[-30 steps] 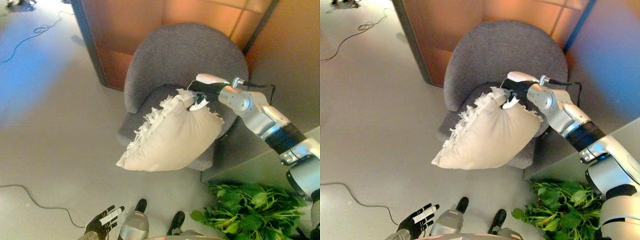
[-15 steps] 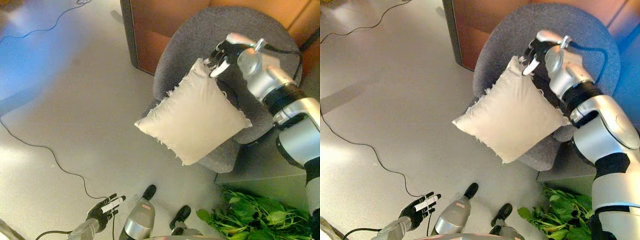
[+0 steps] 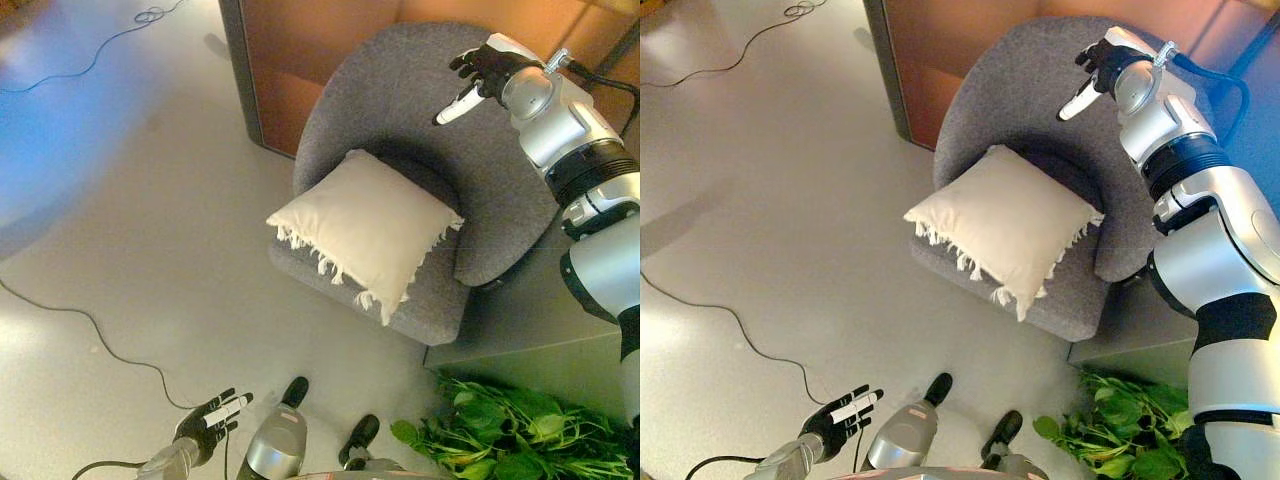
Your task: Pick up the pillow and put it on the sofa.
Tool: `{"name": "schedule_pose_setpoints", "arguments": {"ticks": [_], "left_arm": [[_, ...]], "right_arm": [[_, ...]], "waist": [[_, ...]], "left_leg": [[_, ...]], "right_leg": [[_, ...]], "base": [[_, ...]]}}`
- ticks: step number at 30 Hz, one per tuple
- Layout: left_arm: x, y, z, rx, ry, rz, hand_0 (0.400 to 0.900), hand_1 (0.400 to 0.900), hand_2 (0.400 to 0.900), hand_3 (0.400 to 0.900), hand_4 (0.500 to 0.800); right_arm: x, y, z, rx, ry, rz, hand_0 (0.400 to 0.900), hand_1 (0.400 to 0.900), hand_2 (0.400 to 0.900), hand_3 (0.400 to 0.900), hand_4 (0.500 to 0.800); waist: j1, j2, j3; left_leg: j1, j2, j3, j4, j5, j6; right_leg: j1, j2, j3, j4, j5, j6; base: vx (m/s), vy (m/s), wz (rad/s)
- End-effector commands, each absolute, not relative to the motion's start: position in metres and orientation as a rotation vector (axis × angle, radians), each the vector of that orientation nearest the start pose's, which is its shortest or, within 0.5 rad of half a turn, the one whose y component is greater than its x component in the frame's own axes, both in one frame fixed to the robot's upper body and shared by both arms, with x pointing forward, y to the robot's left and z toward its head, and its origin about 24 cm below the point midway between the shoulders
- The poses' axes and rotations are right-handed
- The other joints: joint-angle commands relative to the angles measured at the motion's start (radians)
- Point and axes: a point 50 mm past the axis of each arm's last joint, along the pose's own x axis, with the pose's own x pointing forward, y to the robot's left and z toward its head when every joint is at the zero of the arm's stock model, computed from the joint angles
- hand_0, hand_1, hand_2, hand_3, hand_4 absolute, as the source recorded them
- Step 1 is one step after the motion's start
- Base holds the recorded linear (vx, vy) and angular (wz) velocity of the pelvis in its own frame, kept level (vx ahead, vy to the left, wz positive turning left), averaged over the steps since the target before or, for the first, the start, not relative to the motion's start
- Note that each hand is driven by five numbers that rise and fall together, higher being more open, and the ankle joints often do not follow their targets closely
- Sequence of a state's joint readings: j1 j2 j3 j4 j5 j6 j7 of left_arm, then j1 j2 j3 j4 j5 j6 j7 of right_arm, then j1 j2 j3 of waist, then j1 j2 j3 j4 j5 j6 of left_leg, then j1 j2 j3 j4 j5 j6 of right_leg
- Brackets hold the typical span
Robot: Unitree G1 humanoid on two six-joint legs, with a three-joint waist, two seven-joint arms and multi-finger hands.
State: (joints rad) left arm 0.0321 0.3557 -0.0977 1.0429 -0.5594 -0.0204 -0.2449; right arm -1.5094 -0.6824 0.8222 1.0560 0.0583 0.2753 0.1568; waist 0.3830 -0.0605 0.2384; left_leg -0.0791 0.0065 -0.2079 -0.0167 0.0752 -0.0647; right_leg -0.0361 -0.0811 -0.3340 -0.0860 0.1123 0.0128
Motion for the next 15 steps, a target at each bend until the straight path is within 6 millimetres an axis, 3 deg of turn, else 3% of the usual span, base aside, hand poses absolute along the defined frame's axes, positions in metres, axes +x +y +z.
{"name": "schedule_pose_setpoints", "arguments": {"ticks": [1, 5, 9, 10, 12, 15], "left_arm": [[0.102, 0.272, -0.138, -0.164, 1.017, 0.167, 0.900, 0.900, 0.900, 0.900, 0.800], [0.097, 0.266, -0.143, -0.190, 1.033, 0.184, 0.900, 0.900, 0.900, 0.900, 0.800], [0.091, 0.256, -0.149, -0.218, 1.053, 0.175, 0.900, 0.900, 0.900, 0.900, 0.800], [0.090, 0.251, -0.151, -0.217, 1.059, 0.161, 0.900, 0.900, 0.900, 0.900, 0.800], [0.087, 0.247, -0.153, -0.220, 1.064, 0.159, 0.900, 0.900, 0.900, 0.900, 0.800], [0.083, 0.240, -0.156, -0.194, 1.087, 0.133, 0.900, 0.900, 0.900, 0.900, 0.800]], "right_arm": [[0.415, -0.199, 0.323, -0.962, -0.120, -0.055, 0.900, 0.900, 0.900, 0.900, 0.800], [0.416, -0.193, 0.258, -0.775, -0.046, 0.083, 0.900, 0.900, 0.900, 0.900, 0.800], [0.400, -0.198, 0.163, -0.522, 0.111, 0.140, 0.900, 0.900, 0.900, 0.900, 0.800], [0.386, -0.200, 0.122, -0.443, 0.200, 0.131, 0.900, 0.900, 0.900, 0.900, 0.800], [0.364, -0.197, 0.073, -0.350, 0.290, 0.124, 0.900, 0.900, 0.900, 0.900, 0.800], [0.305, -0.206, -0.012, -0.223, 0.480, 0.078, 0.900, 0.900, 0.900, 0.900, 0.800]], "waist": [[-0.046, -0.018, -0.101], [-0.094, -0.006, -0.118], [-0.152, 0.009, -0.127], [-0.177, 0.013, -0.130], [-0.210, 0.017, -0.130], [-0.269, 0.025, -0.140]], "left_leg": [[0.015, -0.033, 0.064, -0.063, -0.033, 0.024], [0.043, -0.024, 0.097, -0.067, -0.040, 0.027], [0.072, -0.017, 0.132, -0.068, -0.050, 0.034], [0.082, -0.015, 0.145, -0.071, -0.054, 0.037], [0.096, -0.011, 0.164, -0.071, -0.060, 0.039], [0.116, -0.004, 0.204, -0.071, -0.070, 0.043]], "right_leg": [[0.080, -0.020, 0.025, 0.083, -0.148, 0.061], [0.083, -0.020, 0.055, 0.085, -0.145, 0.062], [0.087, -0.016, 0.088, 0.093, -0.145, 0.060], [0.088, -0.013, 0.101, 0.093, -0.143, 0.060], [0.093, -0.008, 0.122, 0.091, -0.142, 0.060], [0.094, 0.002, 0.158, 0.094, -0.140, 0.061]], "base": [[-0.05, 0.028, -0.33], [-0.06, 0.020, -0.33], [-0.08, -0.002, -0.37], [-0.08, -0.027, -0.37], [-0.07, -0.039, -0.43], [-0.08, -0.043, -0.48]]}}
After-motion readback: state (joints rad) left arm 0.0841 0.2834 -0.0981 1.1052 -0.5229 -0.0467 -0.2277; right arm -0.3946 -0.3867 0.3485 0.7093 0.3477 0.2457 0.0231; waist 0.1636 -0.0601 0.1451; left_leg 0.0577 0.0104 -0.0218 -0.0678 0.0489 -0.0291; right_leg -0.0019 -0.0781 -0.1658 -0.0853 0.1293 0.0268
